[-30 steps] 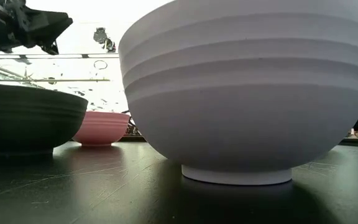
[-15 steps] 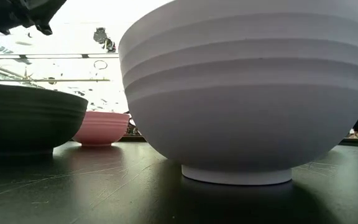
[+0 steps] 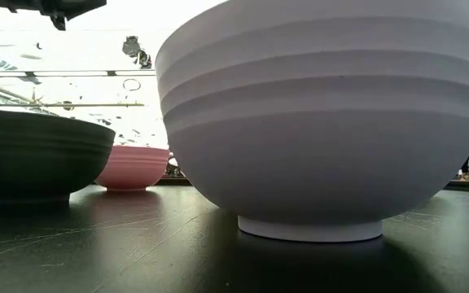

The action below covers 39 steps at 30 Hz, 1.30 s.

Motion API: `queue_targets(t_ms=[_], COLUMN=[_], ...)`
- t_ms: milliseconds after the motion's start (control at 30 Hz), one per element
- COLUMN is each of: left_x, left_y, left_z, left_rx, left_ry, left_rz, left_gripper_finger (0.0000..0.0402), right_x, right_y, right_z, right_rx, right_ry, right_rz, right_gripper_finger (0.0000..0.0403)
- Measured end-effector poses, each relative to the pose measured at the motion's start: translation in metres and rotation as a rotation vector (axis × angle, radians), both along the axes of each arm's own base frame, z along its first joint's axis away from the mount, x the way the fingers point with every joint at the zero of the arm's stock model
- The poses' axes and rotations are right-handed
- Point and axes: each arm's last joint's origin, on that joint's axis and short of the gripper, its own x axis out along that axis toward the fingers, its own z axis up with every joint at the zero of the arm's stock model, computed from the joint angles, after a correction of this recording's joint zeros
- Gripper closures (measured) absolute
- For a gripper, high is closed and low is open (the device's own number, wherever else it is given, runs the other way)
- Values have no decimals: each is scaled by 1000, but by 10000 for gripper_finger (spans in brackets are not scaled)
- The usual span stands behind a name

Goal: Nest bowls inside each other
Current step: Stack the right black bowl on top of the white bowl

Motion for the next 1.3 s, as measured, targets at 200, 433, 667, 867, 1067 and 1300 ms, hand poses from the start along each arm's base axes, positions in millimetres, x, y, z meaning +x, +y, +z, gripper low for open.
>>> queue_targets(t_ms=[200,433,667,867,1067,1300], left_x=[11,10,1,5,8,9], left_y=[-3,-5,-4,-3,-3,-3], left_z=[-2,2,19,14,17,24], left_rx=[-42,-60,-55,-23,-3,36], left_ry=[18,92,161,220,198,137], left_rz=[-118,-190,-144,-122,-115,-106], left_gripper_finger=[313,314,314,313,270,211], right_x=[3,5,4,19,29,30], right_y=[-2,-2,-12,-16,-18,-18], right_z=[-6,-13,1,2,4,11], right_rx=[41,158,217,222,114,-53], right_ry=[61,140,278,367,394,390], right_rz=[-23,-40,-226,-143,-34,-6], right_gripper_finger=[275,275,275,275,275,275])
